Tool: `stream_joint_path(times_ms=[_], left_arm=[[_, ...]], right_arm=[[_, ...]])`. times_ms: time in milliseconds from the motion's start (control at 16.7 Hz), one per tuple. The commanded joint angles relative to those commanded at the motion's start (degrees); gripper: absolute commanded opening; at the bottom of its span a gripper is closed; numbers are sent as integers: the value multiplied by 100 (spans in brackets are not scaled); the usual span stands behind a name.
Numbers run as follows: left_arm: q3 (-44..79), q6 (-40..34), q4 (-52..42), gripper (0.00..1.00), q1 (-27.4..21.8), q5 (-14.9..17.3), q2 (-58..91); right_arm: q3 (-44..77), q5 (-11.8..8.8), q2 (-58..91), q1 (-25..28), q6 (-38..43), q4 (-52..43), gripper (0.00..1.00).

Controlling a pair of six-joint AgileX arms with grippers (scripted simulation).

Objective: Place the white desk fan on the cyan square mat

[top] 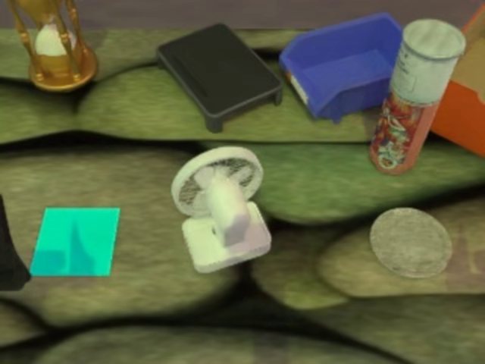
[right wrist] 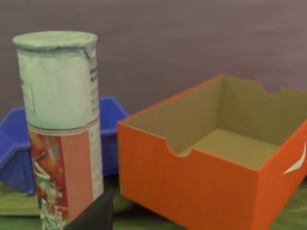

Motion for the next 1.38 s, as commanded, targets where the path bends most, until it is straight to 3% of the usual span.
stream_joint_path(times_ms=[300,600,1380], left_arm=[[267,90,-271,100,-99,26,309],[1623,504,-1498,100,-537,97,1762],[8179,2333,-6309,100,-2379,163,8198]], right_arm=[[0,0,0,0,0,0,100],[0,0,0,0,0,0,100],[0,0,0,0,0,0,100]])
